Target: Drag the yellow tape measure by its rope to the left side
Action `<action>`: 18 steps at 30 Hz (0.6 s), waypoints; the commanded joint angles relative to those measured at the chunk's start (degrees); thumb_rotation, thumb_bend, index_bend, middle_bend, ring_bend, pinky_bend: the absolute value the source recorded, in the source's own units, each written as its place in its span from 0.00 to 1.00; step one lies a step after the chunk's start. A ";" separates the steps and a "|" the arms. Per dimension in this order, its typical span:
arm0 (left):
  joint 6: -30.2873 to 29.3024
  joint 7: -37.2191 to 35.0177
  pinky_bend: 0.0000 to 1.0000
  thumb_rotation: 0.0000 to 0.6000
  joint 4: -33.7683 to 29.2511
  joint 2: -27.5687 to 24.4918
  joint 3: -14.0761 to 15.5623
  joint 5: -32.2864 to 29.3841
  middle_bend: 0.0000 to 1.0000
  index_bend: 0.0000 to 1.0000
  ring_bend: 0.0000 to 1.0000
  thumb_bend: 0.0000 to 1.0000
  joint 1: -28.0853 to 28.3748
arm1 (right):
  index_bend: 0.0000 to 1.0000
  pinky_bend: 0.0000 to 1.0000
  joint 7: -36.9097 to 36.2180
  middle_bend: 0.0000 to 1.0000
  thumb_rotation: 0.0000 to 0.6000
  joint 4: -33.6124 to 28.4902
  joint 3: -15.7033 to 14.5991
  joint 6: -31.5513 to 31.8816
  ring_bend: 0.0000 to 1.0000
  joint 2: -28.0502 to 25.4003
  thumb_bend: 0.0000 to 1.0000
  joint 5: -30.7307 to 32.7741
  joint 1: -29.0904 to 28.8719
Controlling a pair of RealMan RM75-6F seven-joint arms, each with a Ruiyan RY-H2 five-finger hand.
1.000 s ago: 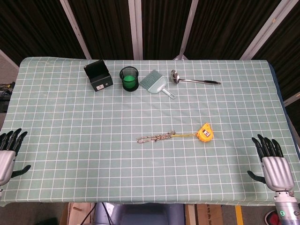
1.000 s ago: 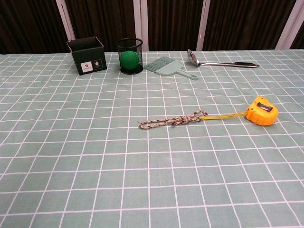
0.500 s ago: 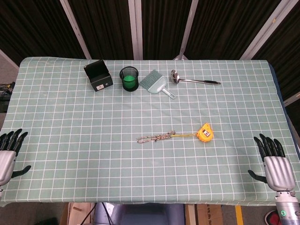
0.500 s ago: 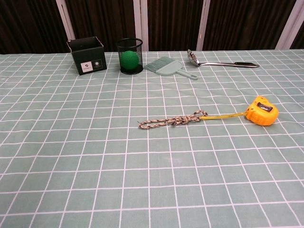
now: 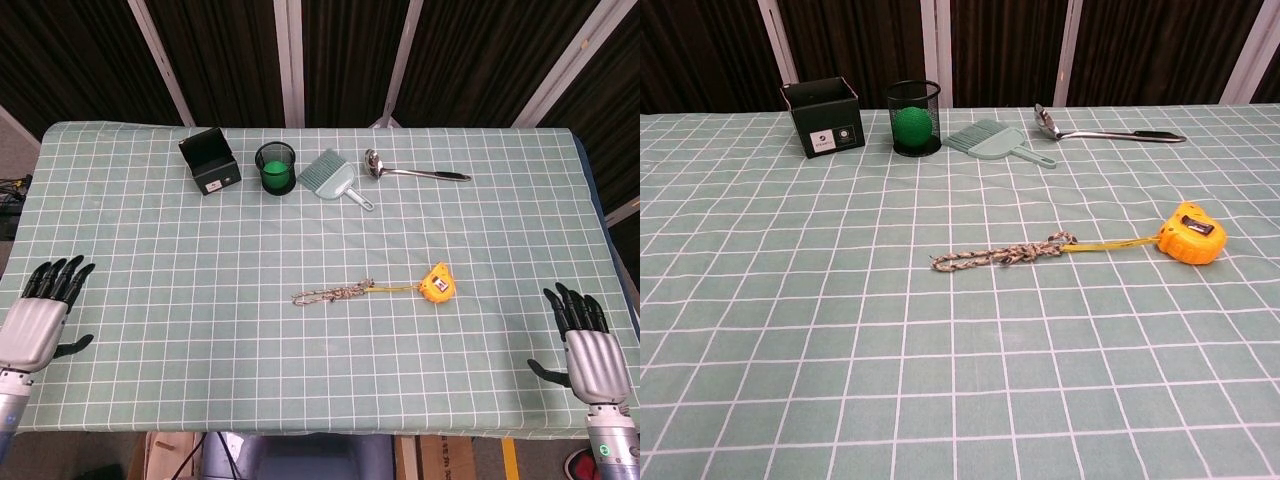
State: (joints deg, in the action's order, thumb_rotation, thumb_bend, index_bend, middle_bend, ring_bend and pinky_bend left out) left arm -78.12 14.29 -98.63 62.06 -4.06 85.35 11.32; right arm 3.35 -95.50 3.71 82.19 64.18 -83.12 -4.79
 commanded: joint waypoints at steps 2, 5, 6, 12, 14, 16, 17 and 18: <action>7.18 3.31 0.00 1.00 -2.12 1.25 -3.68 -2.91 0.00 0.30 0.00 0.11 6.25 | 0.00 0.00 -0.76 0.00 1.00 -0.21 0.18 -0.37 0.00 -0.16 0.12 0.48 -0.07; 11.73 5.77 0.00 1.00 -2.46 2.14 -5.71 -5.37 0.02 0.36 0.00 0.15 10.18 | 0.00 0.00 -1.44 0.00 1.00 -0.22 0.28 -0.63 0.00 -0.27 0.12 0.82 -0.11; 13.41 6.61 0.00 1.00 -2.55 2.46 -6.36 -6.54 0.02 0.39 0.00 0.17 11.52 | 0.00 0.00 -1.72 0.00 1.00 -0.23 0.31 -0.80 0.00 -0.30 0.12 1.01 -0.13; 22.62 13.12 0.00 1.00 -1.67 5.63 -10.26 -14.63 0.04 0.44 0.00 0.22 20.25 | 0.00 0.00 -4.07 0.00 1.00 -0.26 0.83 -1.47 0.00 -0.71 0.12 2.40 -0.12; 24.87 15.56 0.00 1.00 -0.46 7.50 -11.22 -16.96 0.04 0.45 0.00 0.24 23.33 | 0.00 0.00 -4.68 0.00 1.00 -0.29 0.90 -1.71 0.00 -0.84 0.12 2.71 -0.12; 26.45 17.35 0.00 1.00 0.71 9.24 -11.78 -18.64 0.04 0.45 0.00 0.27 25.73 | 0.00 0.00 -5.13 0.00 1.00 -0.28 0.93 -1.97 0.00 -0.94 0.12 2.97 -0.13; 27.31 18.20 0.00 1.00 1.29 10.21 -12.01 -19.47 0.04 0.45 0.00 0.28 26.99 | 0.00 0.00 -5.36 0.00 1.00 -0.30 0.95 -2.12 0.00 -1.01 0.12 3.12 -0.14; 28.03 18.97 0.00 1.00 1.86 11.10 -12.15 -20.36 0.04 0.45 0.00 0.29 28.09 | 0.00 0.00 -5.64 0.00 1.00 -0.37 0.98 -2.28 0.00 -1.08 0.12 3.29 -0.16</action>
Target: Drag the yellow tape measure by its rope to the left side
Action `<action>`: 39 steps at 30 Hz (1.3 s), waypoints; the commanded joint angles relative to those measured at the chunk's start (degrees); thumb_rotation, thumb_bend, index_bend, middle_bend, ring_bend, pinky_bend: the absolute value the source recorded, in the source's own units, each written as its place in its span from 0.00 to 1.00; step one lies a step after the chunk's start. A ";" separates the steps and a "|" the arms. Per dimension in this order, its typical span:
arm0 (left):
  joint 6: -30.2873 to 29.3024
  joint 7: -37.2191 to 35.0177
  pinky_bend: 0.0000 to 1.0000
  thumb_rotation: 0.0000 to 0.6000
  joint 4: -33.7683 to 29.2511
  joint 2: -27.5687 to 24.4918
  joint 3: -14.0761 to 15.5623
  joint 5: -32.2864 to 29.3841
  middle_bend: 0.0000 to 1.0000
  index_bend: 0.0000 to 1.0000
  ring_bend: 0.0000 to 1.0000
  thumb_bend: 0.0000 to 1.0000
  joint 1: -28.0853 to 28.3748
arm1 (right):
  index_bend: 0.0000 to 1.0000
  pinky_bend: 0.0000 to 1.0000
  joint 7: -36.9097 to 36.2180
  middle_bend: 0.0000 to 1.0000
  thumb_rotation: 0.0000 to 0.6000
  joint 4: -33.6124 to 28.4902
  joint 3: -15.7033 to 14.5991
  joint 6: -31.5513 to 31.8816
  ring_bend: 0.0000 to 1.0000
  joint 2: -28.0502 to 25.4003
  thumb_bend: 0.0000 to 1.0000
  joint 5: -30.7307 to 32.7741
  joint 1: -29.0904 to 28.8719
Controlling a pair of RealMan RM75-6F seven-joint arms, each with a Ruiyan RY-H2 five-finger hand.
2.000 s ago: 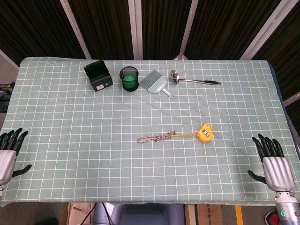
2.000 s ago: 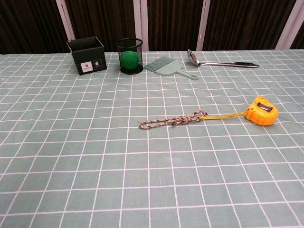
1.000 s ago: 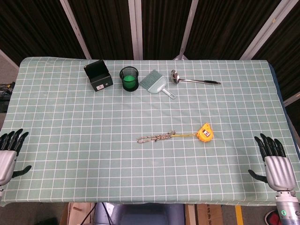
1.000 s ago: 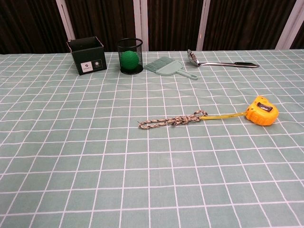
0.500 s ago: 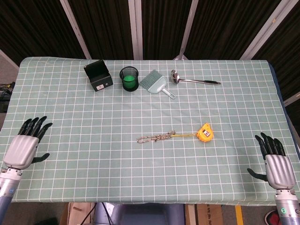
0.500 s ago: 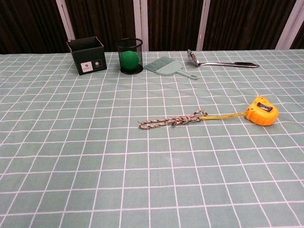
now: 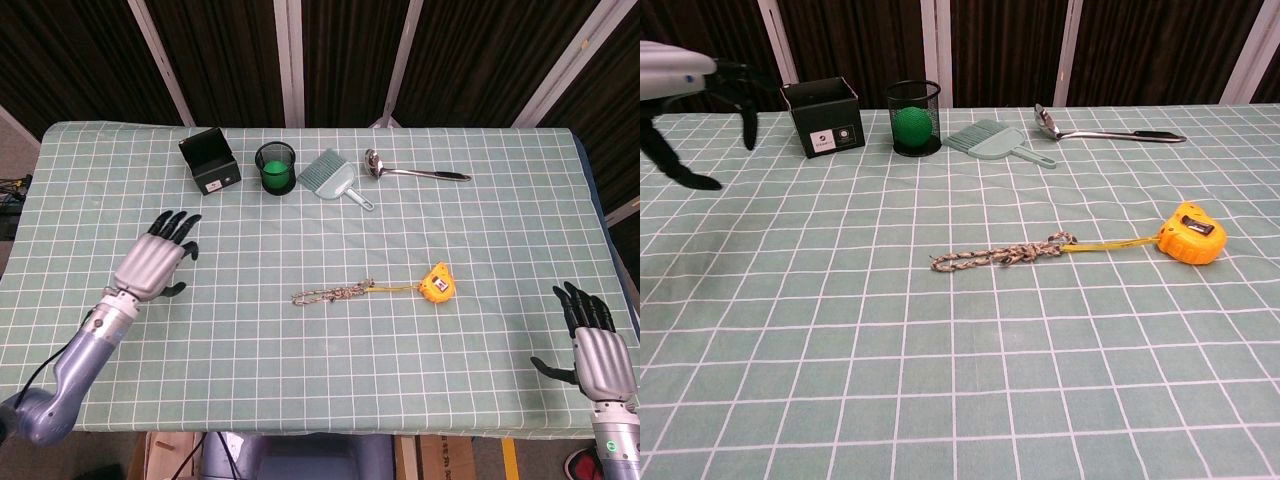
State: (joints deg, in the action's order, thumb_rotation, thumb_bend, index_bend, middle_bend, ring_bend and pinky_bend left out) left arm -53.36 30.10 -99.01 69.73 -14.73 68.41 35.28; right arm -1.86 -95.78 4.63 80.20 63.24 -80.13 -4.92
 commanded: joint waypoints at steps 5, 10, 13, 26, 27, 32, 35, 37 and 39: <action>6.57 6.68 0.00 1.00 4.86 7.97 -1.39 -7.93 0.05 0.45 0.00 0.36 9.35 | 0.00 0.00 -1.55 0.00 1.00 -0.44 0.23 -0.85 0.00 -0.52 0.12 0.95 -0.06; 8.15 8.99 0.00 1.00 7.20 11.97 -0.67 -11.39 0.05 0.46 0.00 0.37 13.24 | 0.00 0.00 -2.50 0.00 1.00 -0.69 0.30 -1.68 0.00 -0.80 0.12 1.62 -0.18; 8.60 9.80 0.00 1.00 8.67 14.37 -0.17 -13.22 0.06 0.46 0.00 0.37 15.18 | 0.00 0.00 -3.19 0.00 1.00 -0.93 0.41 -2.23 0.00 -0.98 0.12 2.09 -0.29; 9.20 11.21 0.00 1.00 13.00 21.58 2.45 -15.34 0.06 0.50 0.00 0.37 20.30 | 0.00 0.00 -4.34 0.00 1.00 -1.40 0.59 -3.13 0.00 -1.34 0.12 2.97 -0.45; 9.28 11.21 0.00 1.00 13.37 22.00 2.60 -15.51 0.06 0.50 0.00 0.37 20.61 | 0.00 0.00 -4.33 0.00 1.00 -1.44 0.59 -3.18 0.00 -1.35 0.12 3.00 -0.46; 9.47 11.17 0.00 1.00 14.97 24.07 3.61 -16.55 0.07 0.50 0.00 0.37 22.40 | 0.00 0.00 -4.45 0.00 1.00 -1.65 0.64 -3.38 0.00 -1.42 0.12 3.30 -0.49; 9.65 11.18 0.00 1.00 15.78 24.97 4.16 -17.21 0.07 0.51 0.00 0.38 23.10 | 0.00 0.00 -4.63 0.00 1.00 -1.72 0.72 -3.46 0.00 -1.47 0.12 3.49 -0.49; 9.67 11.15 0.00 1.00 16.20 25.44 4.46 -17.56 0.07 0.51 0.00 0.38 23.43 | 0.00 0.00 -4.69 0.00 1.00 -1.73 0.75 -3.45 0.00 -1.50 0.12 3.52 -0.50; 9.58 10.98 0.00 1.00 16.66 26.02 4.73 -17.89 0.07 0.51 0.00 0.39 23.76 | 0.00 0.00 -4.84 0.00 1.00 -1.76 0.73 -3.49 0.00 -1.51 0.12 3.51 -0.48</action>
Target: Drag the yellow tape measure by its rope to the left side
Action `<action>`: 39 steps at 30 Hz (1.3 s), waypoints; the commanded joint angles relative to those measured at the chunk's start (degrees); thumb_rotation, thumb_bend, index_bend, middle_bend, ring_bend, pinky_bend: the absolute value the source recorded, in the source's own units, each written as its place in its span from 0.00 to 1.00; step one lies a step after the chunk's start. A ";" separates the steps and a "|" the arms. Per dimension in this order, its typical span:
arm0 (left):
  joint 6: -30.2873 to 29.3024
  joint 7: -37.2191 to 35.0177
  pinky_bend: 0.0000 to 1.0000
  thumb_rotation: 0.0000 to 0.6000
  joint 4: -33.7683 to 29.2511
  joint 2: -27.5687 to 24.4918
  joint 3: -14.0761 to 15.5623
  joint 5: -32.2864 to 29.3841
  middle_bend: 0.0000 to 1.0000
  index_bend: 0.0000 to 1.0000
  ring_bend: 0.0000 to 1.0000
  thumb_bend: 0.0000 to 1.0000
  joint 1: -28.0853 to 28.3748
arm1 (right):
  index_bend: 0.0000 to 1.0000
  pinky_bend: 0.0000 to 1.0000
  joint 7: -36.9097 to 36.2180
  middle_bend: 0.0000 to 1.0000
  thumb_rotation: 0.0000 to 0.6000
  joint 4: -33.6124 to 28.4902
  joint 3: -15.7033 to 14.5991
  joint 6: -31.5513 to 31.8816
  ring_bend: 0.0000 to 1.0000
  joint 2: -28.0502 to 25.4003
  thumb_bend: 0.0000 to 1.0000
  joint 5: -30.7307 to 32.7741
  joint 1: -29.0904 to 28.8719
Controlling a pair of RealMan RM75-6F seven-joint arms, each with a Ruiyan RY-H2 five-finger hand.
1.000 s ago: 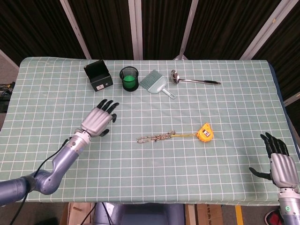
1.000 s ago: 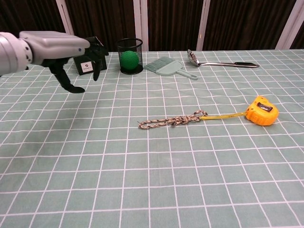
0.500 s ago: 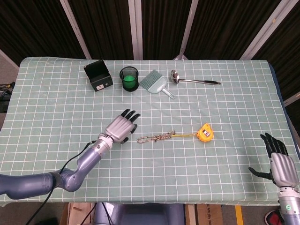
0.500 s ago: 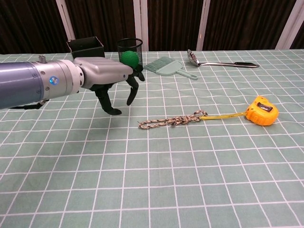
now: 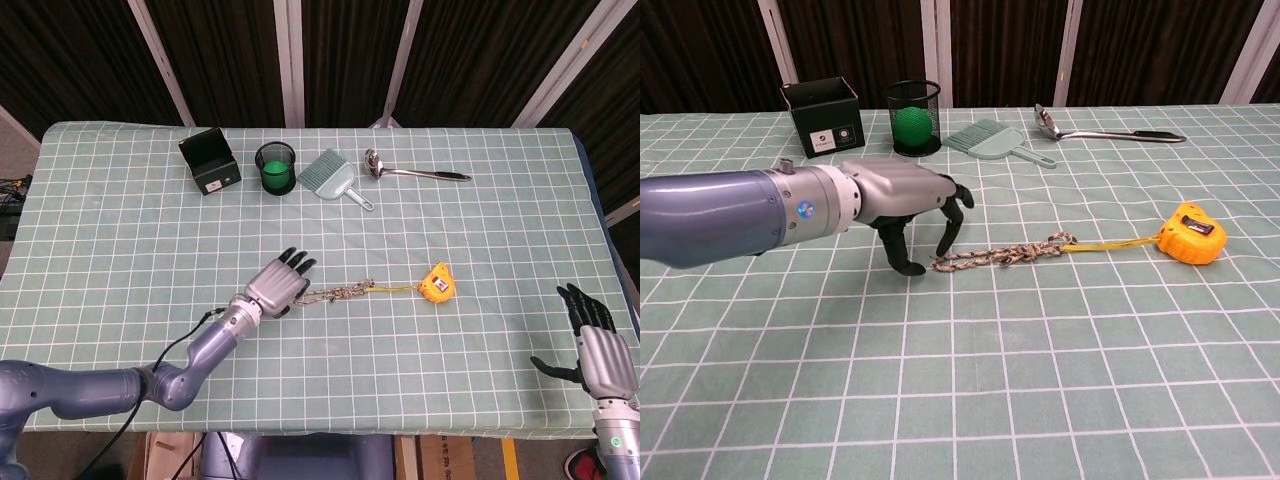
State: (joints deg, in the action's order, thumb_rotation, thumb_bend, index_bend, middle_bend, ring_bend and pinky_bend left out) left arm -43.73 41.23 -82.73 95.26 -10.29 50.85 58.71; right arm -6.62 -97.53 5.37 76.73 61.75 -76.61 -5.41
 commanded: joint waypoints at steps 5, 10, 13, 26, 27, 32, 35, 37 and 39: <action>-0.91 -0.78 0.00 1.00 1.12 1.48 0.82 -0.45 0.07 0.52 0.00 0.40 0.89 | 0.00 0.00 -0.48 0.00 1.00 -0.01 0.02 -0.23 0.00 -0.09 0.12 0.15 -0.01; -1.25 -1.40 0.00 1.00 2.00 2.03 1.32 -0.79 0.08 0.52 0.00 0.42 1.32 | 0.00 0.00 -0.79 0.00 1.00 -0.14 0.02 -0.29 0.00 -0.16 0.12 0.09 -0.02; -1.30 -1.71 0.00 1.00 2.34 2.27 1.45 -0.89 0.08 0.53 0.00 0.43 1.52 | 0.00 0.00 -0.90 0.00 1.00 -0.19 0.02 -0.35 0.00 -0.17 0.12 0.13 -0.02; -1.42 -3.06 0.00 1.00 4.00 2.81 2.63 -1.05 0.09 0.55 0.00 0.48 2.37 | 0.00 0.00 -1.14 0.00 1.00 -0.24 0.11 -0.47 0.00 -0.22 0.12 0.29 -0.08; -1.41 -3.12 0.00 1.00 4.11 2.86 2.72 -1.14 0.09 0.55 0.00 0.48 2.41 | 0.00 0.00 -1.14 0.00 1.00 -0.24 0.12 -0.45 0.00 -0.20 0.12 0.29 -0.07; -1.65 -3.41 0.00 1.00 4.28 2.95 3.01 -0.96 0.09 0.57 0.00 0.48 2.51 | 0.00 0.00 -1.16 0.00 1.00 -0.22 0.19 -0.26 0.00 -0.13 0.12 0.23 -0.04; -2.07 -3.93 0.00 1.00 4.26 2.98 3.02 -0.51 0.10 0.58 0.00 0.49 2.42 | 0.00 0.00 -1.26 0.00 1.00 -0.16 0.22 -0.02 0.00 -0.04 0.12 0.03 -0.01; -2.60 -4.28 0.00 1.00 3.99 2.77 2.96 -0.07 0.10 0.59 0.00 0.49 2.30 | 0.00 0.00 -1.27 0.00 1.00 -0.13 0.18 0.04 0.00 0.00 0.12 -0.05 0.02; -3.33 -4.67 0.00 1.00 3.20 2.04 2.97 0.64 0.10 0.59 0.00 0.49 2.01 | 0.00 0.00 -1.27 0.00 1.00 -0.14 0.17 0.04 0.00 -0.02 0.12 -0.02 0.04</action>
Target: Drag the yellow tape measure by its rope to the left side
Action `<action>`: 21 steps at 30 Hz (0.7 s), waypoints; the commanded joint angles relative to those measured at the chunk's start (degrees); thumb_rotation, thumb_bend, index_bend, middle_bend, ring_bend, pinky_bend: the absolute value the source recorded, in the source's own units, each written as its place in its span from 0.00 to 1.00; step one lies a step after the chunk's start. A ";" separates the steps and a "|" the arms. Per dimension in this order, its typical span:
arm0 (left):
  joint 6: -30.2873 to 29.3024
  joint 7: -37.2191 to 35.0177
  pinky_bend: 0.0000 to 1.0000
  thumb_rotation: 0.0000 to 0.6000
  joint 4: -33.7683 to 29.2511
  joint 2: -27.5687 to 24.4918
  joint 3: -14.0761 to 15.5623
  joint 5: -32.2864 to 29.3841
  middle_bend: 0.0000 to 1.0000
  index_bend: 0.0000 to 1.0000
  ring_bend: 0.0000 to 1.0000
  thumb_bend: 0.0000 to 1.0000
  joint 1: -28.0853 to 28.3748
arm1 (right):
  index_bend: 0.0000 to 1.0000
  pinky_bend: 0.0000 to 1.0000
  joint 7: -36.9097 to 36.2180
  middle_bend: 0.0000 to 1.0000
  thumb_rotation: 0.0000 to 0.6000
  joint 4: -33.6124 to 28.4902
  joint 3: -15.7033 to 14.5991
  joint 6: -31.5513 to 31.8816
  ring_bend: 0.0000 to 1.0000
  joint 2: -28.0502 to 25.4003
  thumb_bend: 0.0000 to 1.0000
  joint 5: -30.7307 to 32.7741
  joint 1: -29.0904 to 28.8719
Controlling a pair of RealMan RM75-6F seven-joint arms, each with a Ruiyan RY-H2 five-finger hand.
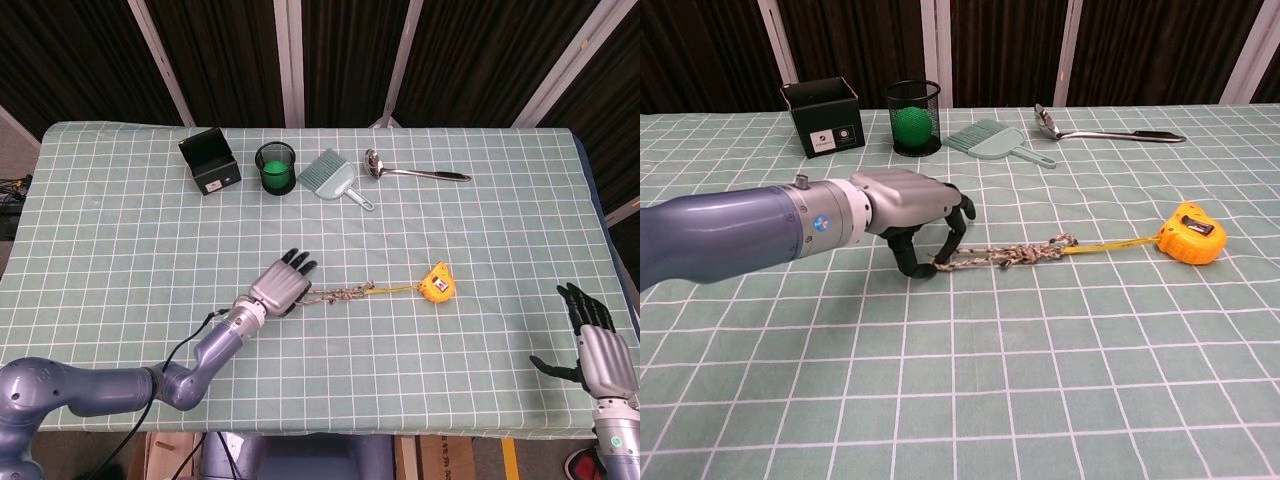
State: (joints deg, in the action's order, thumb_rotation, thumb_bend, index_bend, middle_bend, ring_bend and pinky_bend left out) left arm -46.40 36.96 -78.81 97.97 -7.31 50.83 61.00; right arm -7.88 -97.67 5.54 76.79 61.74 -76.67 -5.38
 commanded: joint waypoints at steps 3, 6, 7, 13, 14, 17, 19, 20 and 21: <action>-1.51 -0.73 0.00 1.00 -1.99 -2.00 0.28 1.83 0.10 0.59 0.00 0.49 -0.72 | 0.00 0.00 -0.10 0.00 1.00 -0.02 0.02 -0.06 0.00 -0.08 0.12 0.11 0.02; -2.27 -1.04 0.00 1.00 -3.24 -3.57 0.71 2.98 0.10 0.59 0.00 0.49 -1.29 | 0.00 0.00 -0.18 0.00 1.00 -0.04 0.03 -0.06 0.00 -0.15 0.12 0.17 0.05; -2.57 -1.18 0.00 1.00 -3.66 -4.16 0.86 3.38 0.10 0.59 0.00 0.49 -1.53 | 0.00 0.00 -0.22 0.00 1.00 -0.03 0.04 -0.08 0.00 -0.17 0.12 0.22 0.05; -5.50 -3.41 0.00 1.00 -5.92 -8.42 1.77 7.71 0.11 0.60 0.00 0.50 -3.81 | 0.00 0.00 -0.13 0.00 1.00 -0.13 -0.01 -0.19 0.00 -0.21 0.12 0.23 0.04; -5.97 -4.04 0.00 1.00 -6.11 -9.06 1.89 8.64 0.12 0.60 0.00 0.50 -4.21 | 0.00 0.00 -0.10 0.00 1.00 -0.15 -0.02 -0.18 0.00 -0.21 0.12 0.21 0.04; -7.03 -5.90 0.00 1.00 -6.57 -10.86 2.24 11.11 0.12 0.60 0.00 0.50 -5.27 | 0.00 0.00 0.00 0.00 1.00 -0.19 -0.01 -0.17 0.00 -0.20 0.12 0.30 0.05; -8.07 -7.25 0.00 1.00 -7.02 -12.45 2.54 13.19 0.12 0.60 0.00 0.50 -6.18 | 0.00 0.00 0.09 0.00 1.00 -0.23 0.00 -0.22 0.00 -0.18 0.12 0.39 0.04; -8.53 -7.82 0.00 1.00 -7.26 -13.13 2.66 13.99 0.12 0.60 0.00 0.50 -6.59 | 0.00 0.00 0.15 0.00 1.00 -0.26 0.01 -0.20 0.00 -0.18 0.12 0.38 0.03; -9.08 -8.50 0.00 1.00 -7.65 -14.07 2.83 14.85 0.12 0.60 0.00 0.50 -7.16 | 0.00 0.00 0.26 0.00 1.00 -0.27 0.02 -0.13 0.00 -0.16 0.12 0.33 0.03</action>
State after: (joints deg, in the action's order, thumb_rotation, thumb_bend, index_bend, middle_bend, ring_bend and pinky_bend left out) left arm -54.39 29.73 -85.75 85.35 -4.89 64.27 54.90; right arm -7.65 -97.93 5.56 76.63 61.57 -76.32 -5.35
